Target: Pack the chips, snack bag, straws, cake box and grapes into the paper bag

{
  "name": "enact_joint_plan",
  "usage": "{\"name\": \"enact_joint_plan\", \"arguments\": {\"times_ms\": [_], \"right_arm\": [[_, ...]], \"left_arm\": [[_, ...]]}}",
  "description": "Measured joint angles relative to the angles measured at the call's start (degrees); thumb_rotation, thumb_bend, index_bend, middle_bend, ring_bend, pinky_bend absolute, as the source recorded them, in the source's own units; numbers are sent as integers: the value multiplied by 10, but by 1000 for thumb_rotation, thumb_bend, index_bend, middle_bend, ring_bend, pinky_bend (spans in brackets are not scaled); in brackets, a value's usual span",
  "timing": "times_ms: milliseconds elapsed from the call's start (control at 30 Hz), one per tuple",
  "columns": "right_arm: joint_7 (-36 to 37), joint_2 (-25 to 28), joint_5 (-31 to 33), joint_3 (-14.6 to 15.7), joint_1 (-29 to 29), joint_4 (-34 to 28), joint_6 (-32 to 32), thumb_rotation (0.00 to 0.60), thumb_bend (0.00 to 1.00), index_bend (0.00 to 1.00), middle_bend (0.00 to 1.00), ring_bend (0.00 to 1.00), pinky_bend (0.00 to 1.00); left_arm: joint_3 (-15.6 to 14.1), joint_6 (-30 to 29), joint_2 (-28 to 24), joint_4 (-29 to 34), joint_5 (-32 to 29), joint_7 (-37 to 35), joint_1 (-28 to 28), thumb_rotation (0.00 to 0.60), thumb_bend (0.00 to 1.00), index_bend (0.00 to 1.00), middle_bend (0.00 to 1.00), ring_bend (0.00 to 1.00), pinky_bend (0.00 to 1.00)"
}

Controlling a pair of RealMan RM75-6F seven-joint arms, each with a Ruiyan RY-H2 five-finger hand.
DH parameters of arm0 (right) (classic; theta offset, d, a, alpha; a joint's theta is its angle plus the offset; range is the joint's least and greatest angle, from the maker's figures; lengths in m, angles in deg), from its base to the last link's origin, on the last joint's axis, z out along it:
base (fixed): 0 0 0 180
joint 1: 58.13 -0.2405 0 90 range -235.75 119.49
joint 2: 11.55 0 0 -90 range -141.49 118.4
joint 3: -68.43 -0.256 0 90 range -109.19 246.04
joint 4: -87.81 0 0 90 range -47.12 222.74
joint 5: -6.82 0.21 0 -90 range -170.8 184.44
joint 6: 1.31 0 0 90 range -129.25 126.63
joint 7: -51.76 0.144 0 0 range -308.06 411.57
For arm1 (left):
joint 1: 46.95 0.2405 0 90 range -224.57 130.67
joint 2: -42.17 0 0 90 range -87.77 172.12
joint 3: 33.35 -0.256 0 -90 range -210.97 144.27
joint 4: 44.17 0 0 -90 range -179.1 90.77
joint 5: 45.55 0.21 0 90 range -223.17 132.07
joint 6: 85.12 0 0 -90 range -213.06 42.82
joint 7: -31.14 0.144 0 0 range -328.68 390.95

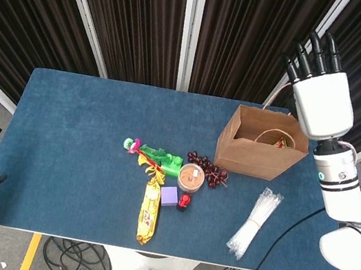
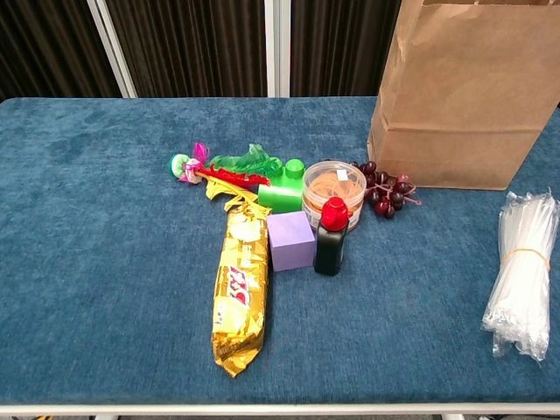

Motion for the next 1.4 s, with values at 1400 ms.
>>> {"name": "enact_joint_plan", "arguments": {"times_ms": [1400], "right_arm": [[277,55,-320,275,140,-51,-225,600,0,174,145,35,144]], "left_arm": [[-7,-7,11,0,6,26,1,600,88,46,9,0,138]]}}
